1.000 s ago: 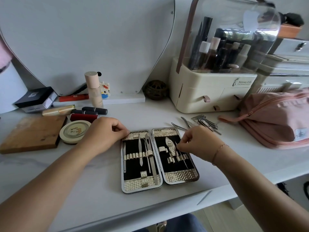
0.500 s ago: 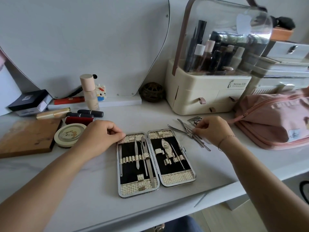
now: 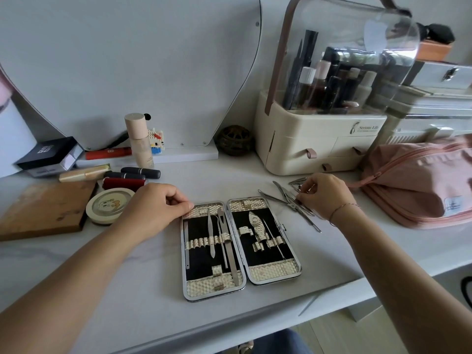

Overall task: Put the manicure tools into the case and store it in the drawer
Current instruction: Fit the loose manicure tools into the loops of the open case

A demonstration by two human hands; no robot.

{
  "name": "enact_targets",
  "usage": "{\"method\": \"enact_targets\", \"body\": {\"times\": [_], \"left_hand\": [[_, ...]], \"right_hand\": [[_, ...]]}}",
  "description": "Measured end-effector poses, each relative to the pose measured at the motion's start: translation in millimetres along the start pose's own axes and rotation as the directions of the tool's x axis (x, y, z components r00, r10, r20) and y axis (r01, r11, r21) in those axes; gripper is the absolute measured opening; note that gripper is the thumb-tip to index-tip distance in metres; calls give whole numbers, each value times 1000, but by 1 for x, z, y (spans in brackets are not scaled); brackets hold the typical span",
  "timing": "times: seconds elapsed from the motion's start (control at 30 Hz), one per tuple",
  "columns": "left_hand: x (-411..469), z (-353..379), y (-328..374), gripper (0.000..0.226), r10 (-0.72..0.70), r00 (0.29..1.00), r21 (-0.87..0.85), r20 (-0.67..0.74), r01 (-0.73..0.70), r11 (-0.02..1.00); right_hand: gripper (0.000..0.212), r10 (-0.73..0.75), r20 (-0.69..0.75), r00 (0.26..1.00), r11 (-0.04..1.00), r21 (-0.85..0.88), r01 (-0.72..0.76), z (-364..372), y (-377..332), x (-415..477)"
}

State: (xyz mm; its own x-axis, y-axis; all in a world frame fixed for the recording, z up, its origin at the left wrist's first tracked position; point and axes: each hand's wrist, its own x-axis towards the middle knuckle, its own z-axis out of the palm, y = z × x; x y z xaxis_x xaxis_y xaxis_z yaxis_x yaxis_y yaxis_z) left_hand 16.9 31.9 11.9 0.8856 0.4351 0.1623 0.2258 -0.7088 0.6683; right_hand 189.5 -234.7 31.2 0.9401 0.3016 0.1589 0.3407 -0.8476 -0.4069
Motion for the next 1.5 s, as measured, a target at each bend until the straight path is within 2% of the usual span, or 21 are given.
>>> {"method": "enact_targets", "body": {"times": [0.13,0.27,0.4,0.63,0.77,0.93,1.1,1.27,1.5], "left_hand": [[-1,0,1,7,3,1000,0,4,-3,1000],[0,0,-1,7,-1,1000,-4,4,1,1000],[1,0,-2,5,0,1000,-3,7,0,1000],[0,0,-1,3,0,1000,-2,10,0,1000],[0,0,0,6,3,1000,-11,10,-3,1000],[1,0,-2,10,6,1000,-26,4,-6,1000],[1,1,-2,7,8,1000,-21,3,-8,1000],[1,1,-2,7,4,1000,-13,3,-4,1000],[1,0,0,7,3,1000,-8,2,-3,1000]], "right_hand": [[10,-3,12,1000,1000,24,3,1,4,0],[12,23,13,1000,1000,-22,-23,-2,2,1],[17,12,47,999,994,-113,-7,-5,-1,2],[28,73,172,982,989,-143,-49,-9,-2,11],[23,59,199,978,989,-147,-29,-8,-3,12],[7,-23,114,993,998,-50,28,-8,0,9],[4,-44,81,996,998,-49,48,-5,1,10],[19,-48,95,994,988,-139,61,-6,-1,12],[19,-93,137,986,983,-144,113,-5,-2,20]]}}
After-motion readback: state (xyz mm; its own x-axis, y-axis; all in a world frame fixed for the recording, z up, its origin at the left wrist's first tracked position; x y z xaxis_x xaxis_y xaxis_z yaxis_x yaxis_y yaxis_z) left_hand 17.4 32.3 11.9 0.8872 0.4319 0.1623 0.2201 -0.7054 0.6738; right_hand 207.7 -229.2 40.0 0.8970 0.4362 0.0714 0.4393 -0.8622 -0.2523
